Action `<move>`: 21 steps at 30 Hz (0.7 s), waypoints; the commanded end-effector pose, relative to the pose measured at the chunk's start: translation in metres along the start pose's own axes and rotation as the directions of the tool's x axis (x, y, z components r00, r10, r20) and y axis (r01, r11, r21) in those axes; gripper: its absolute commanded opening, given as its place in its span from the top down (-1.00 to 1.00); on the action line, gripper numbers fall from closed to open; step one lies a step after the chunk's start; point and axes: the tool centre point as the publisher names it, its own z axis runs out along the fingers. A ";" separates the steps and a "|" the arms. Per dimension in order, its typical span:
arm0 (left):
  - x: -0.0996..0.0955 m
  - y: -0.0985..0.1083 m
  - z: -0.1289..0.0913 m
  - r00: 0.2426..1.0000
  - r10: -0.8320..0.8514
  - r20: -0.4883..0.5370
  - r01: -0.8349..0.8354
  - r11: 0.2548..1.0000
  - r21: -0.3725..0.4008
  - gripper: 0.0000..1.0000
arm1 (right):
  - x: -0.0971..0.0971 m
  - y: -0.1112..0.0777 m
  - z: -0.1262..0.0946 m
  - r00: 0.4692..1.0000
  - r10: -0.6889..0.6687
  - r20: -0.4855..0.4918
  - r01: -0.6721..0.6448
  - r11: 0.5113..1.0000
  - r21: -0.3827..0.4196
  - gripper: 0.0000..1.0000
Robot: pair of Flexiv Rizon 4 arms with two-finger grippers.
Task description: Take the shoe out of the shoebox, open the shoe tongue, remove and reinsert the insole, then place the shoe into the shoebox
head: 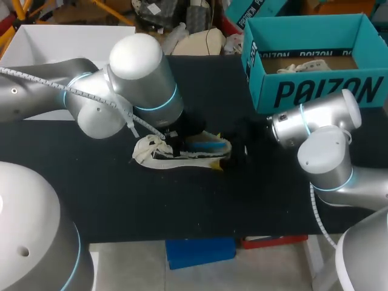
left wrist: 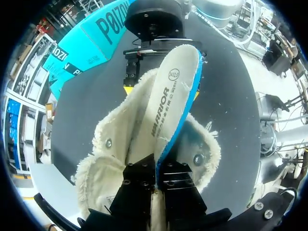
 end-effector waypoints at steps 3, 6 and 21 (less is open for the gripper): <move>0.002 -0.006 0.015 0.999 0.040 0.002 -0.040 0.999 -0.035 0.91 | 0.000 -0.003 0.000 1.000 0.002 0.001 -0.002 1.000 0.001 1.00; 0.001 -0.007 0.016 0.998 0.055 -0.004 -0.055 0.998 -0.025 0.53 | 0.000 -0.003 0.000 1.000 0.002 0.001 -0.002 1.000 0.001 1.00; -0.004 -0.026 0.025 0.993 0.121 -0.012 -0.121 0.992 0.037 0.43 | 0.000 -0.003 0.000 1.000 0.002 0.001 -0.002 1.000 0.001 1.00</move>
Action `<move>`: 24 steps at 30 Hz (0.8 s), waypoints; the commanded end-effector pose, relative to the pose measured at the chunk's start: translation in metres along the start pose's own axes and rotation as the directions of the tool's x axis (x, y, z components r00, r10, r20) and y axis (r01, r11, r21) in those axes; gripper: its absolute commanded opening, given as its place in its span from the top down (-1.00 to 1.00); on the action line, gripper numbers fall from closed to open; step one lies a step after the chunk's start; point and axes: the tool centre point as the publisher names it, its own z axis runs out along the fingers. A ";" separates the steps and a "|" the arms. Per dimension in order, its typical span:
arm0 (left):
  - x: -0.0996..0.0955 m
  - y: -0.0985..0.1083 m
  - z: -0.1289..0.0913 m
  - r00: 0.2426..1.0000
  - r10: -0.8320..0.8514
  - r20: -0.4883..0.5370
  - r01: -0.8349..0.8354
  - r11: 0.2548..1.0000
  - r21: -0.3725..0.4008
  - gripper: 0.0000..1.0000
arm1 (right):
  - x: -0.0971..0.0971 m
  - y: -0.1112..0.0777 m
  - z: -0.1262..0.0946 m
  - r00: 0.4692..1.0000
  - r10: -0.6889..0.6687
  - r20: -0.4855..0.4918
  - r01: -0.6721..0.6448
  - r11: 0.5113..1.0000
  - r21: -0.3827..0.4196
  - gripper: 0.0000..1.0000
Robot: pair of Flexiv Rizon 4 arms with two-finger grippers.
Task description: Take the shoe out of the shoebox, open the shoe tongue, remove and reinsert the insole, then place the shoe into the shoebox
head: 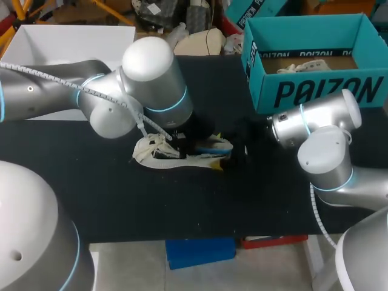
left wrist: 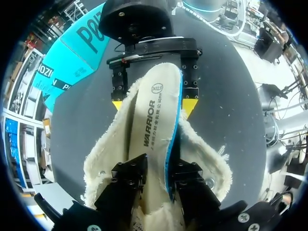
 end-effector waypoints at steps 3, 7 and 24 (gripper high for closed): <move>-0.002 -0.008 0.010 1.000 0.013 -0.002 -0.013 1.000 0.026 0.35 | 0.000 -0.002 0.000 1.000 0.001 0.001 -0.001 1.000 0.001 1.00; -0.001 -0.014 0.013 1.000 0.025 0.002 -0.025 0.999 0.037 0.20 | 0.000 -0.002 0.000 1.000 0.001 0.001 -0.001 1.000 0.001 1.00; -0.010 -0.036 0.015 0.994 0.048 0.100 -0.053 0.997 0.048 0.19 | 0.000 -0.002 0.000 1.000 0.001 0.001 -0.001 1.000 0.001 1.00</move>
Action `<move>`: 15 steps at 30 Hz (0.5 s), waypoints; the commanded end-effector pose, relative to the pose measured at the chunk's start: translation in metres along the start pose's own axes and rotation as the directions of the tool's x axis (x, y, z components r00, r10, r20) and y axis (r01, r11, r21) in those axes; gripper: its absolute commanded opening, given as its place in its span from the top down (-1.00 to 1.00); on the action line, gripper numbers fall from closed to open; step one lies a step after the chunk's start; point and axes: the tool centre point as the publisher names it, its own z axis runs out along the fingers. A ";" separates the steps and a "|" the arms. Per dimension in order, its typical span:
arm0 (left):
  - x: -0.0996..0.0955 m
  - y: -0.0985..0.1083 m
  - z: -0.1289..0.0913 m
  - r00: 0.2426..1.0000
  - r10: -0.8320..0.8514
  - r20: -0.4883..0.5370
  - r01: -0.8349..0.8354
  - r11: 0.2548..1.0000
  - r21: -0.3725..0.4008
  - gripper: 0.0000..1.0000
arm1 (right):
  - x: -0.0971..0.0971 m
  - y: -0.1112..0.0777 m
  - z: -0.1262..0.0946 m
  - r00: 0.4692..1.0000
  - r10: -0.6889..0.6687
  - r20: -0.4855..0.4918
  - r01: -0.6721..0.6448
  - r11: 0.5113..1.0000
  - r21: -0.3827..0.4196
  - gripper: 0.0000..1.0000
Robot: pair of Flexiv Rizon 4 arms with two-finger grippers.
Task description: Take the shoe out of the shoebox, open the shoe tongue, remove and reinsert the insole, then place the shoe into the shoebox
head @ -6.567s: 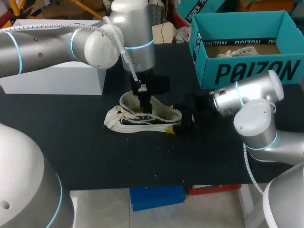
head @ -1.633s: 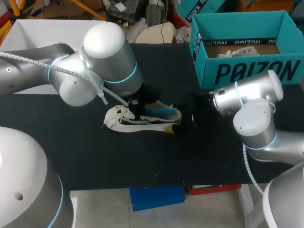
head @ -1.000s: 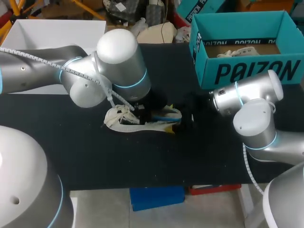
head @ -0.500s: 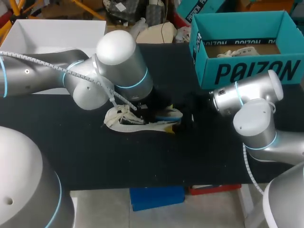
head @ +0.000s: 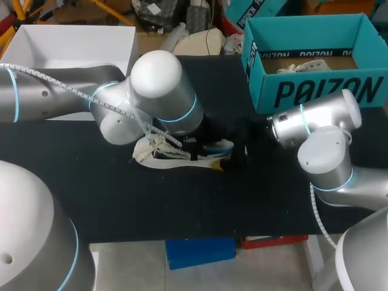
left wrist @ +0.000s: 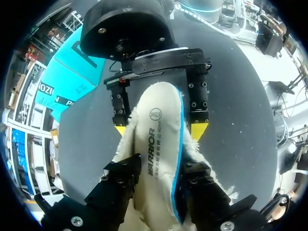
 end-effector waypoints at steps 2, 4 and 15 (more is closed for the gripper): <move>-0.001 -0.006 0.001 1.000 -0.003 0.015 0.003 1.000 0.011 0.24 | 0.000 -0.002 0.000 1.000 0.001 0.001 -0.001 1.000 0.001 1.00; -0.002 -0.009 0.001 1.000 -0.006 0.027 0.005 1.000 0.020 0.26 | 0.000 -0.002 0.000 1.000 0.001 0.001 -0.001 1.000 0.001 1.00; -0.001 -0.015 -0.010 1.000 -0.011 0.022 0.010 0.998 0.069 1.00 | 0.000 -0.002 0.000 1.000 0.001 0.001 -0.001 1.000 0.001 1.00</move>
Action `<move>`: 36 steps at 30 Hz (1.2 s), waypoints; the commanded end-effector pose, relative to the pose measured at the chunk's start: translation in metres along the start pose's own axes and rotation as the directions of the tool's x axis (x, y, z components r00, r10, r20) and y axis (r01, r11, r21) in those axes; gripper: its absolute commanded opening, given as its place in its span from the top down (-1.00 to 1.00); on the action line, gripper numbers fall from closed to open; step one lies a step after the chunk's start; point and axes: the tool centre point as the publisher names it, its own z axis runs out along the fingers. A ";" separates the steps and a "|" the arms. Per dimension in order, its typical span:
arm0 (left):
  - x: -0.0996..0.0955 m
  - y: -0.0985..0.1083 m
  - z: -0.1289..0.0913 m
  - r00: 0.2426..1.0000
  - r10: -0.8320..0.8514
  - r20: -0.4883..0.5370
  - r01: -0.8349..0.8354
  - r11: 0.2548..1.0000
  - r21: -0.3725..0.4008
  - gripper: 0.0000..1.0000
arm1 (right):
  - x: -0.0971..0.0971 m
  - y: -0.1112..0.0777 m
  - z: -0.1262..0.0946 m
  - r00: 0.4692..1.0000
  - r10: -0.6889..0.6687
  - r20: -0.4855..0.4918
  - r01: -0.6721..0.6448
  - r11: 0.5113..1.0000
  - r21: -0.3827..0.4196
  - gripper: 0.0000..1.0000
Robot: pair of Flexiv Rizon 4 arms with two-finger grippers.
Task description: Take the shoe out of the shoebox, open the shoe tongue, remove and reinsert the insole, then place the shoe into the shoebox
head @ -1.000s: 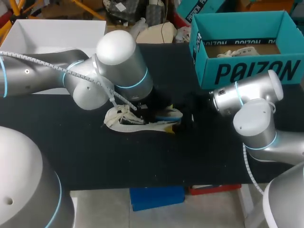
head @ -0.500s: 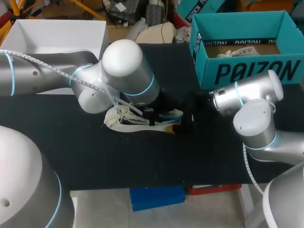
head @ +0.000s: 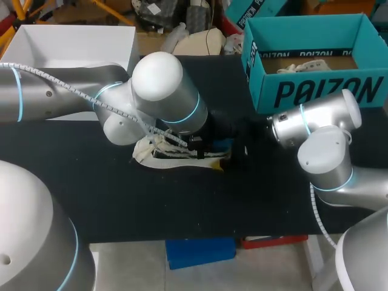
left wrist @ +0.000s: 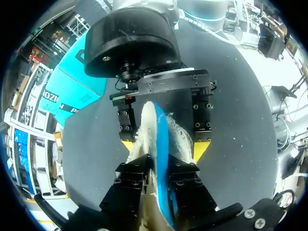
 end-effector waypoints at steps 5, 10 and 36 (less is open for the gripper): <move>0.010 0.013 -0.024 1.000 -0.010 -0.023 0.011 0.998 0.068 1.00 | 0.000 -0.002 0.000 1.000 0.001 0.001 -0.001 1.000 0.001 1.00; 0.012 0.018 -0.044 0.998 -0.040 -0.039 0.044 0.991 0.123 1.00 | 0.000 -0.002 0.000 1.000 0.001 0.001 -0.001 1.000 0.001 1.00; -0.017 -0.067 -0.234 0.868 -0.303 -0.393 0.492 0.631 0.601 1.00 | 0.000 -0.002 0.000 1.000 0.001 0.001 -0.001 1.000 0.001 1.00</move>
